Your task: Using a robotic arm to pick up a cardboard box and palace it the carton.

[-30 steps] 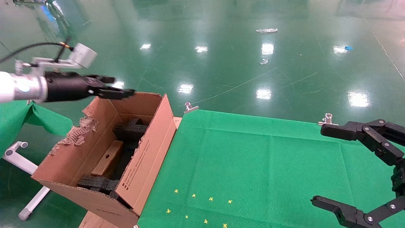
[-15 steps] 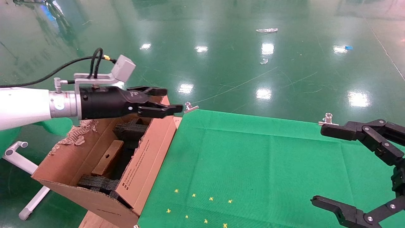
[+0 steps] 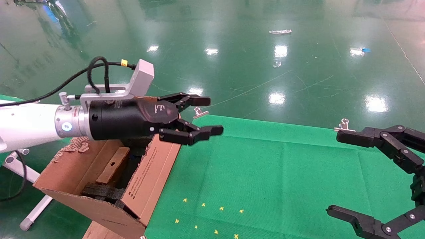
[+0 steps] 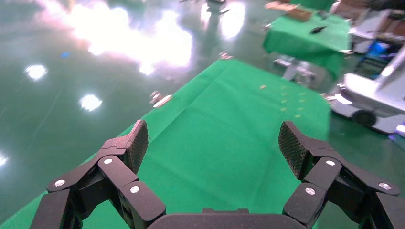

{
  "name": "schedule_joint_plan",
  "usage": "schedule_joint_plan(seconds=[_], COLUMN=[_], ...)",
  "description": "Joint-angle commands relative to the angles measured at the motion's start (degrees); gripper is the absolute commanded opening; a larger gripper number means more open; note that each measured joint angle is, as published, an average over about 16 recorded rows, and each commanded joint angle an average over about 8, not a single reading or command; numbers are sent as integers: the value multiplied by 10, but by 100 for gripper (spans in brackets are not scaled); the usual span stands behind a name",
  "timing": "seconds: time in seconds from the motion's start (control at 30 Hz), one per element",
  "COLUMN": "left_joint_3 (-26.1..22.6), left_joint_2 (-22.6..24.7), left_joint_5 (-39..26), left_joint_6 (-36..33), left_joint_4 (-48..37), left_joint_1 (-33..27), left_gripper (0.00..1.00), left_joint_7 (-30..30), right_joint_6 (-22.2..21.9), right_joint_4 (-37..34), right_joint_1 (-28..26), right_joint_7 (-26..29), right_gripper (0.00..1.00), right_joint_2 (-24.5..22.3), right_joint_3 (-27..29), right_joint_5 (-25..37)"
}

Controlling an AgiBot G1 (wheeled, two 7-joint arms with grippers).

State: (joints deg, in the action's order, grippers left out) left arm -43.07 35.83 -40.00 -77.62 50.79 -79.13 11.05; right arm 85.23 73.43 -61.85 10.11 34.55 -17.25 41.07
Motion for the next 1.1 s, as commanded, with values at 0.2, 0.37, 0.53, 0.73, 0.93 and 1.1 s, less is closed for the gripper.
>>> schedule_joint_plan(seconds=[0.2, 0.37, 0.53, 0.73, 0.93, 1.1], left_joint_3=[96, 165, 231, 284, 292, 284], left_joint_2=[-3, -5, -7, -8, -9, -9], left_joint_5=[-7, -11, -16, -19, -20, -20], left_joint_6=[-29, -49, -69, -85, -87, -85], left_joint_4=[81, 139, 195, 238, 244, 237], left_joint_1=[62, 107, 150, 184, 188, 184], left_gripper=[100, 100, 100, 100, 100, 100], left_joint_7=[-1, -2, -3, -3, -4, -4], right_joint_6=[0, 0, 0, 0, 0, 0], right_joint_4=[0, 0, 0, 0, 0, 0], right_joint_1=[0, 0, 0, 0, 0, 0], right_joint_7=[0, 0, 0, 0, 0, 0], right_gripper=[100, 85, 23, 0, 0, 0], right_joint_2=[0, 0, 0, 0, 0, 0], right_joint_3=[0, 0, 0, -1, -1, -1], right_joint_5=[0, 0, 0, 0, -1, -1])
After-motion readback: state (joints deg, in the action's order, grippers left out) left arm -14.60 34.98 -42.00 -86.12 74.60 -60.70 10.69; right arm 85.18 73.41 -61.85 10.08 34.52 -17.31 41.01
